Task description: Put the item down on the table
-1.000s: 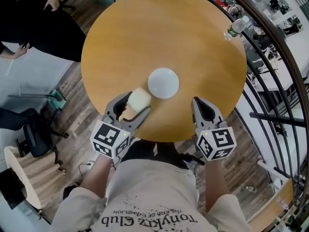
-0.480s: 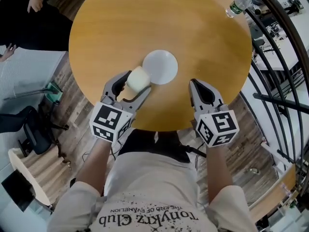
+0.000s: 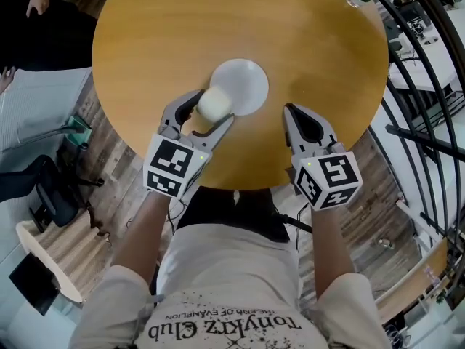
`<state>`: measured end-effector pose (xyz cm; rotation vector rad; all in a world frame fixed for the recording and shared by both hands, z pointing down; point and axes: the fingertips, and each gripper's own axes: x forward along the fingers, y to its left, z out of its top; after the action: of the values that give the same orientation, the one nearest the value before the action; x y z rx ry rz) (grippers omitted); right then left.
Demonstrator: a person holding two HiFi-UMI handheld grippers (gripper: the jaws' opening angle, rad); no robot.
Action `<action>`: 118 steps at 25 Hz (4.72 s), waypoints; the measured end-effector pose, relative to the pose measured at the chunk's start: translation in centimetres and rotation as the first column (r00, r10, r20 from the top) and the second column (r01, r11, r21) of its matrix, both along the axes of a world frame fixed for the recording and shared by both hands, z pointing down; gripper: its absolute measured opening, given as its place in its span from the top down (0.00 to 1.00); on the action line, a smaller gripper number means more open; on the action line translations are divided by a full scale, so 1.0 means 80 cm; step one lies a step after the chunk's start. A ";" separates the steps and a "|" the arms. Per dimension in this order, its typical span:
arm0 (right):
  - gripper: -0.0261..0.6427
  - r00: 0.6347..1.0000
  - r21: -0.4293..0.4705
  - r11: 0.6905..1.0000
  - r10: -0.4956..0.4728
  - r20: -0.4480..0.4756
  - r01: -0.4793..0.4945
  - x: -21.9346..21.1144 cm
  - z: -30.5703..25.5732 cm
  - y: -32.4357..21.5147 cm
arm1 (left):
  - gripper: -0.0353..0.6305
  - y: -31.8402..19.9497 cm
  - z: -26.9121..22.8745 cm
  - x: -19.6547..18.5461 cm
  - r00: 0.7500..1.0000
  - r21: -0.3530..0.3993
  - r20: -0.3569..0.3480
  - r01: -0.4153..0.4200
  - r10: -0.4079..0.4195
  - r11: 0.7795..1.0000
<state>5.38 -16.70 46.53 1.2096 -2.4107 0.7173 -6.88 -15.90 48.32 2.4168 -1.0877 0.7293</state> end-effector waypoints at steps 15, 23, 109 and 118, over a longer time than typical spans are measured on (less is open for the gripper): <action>0.92 1.000 -0.029 1.000 0.006 0.013 -0.006 0.015 0.024 0.001 | 0.47 -0.030 0.072 0.034 0.993 -0.058 0.096 -0.056 0.061 0.997; 0.92 1.000 -0.054 0.999 0.002 0.011 -0.002 0.015 0.039 0.008 | 0.47 -0.044 0.110 0.042 0.979 -0.090 0.164 -0.108 0.121 0.990; 0.92 0.998 0.038 0.997 -0.069 -0.014 0.070 -0.006 -0.076 0.084 | 0.90 0.124 -0.079 -0.041 0.985 -0.019 -0.065 0.156 -0.157 0.988; 0.92 0.994 0.061 0.992 -0.107 -0.014 0.107 -0.019 -0.098 0.084 | 0.91 0.114 -0.109 -0.028 0.989 0.036 -0.067 0.131 -0.128 0.991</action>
<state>3.90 -9.98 38.71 1.0946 -2.4841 0.6063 -9.11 -6.78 39.60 2.3592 -1.2313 0.5876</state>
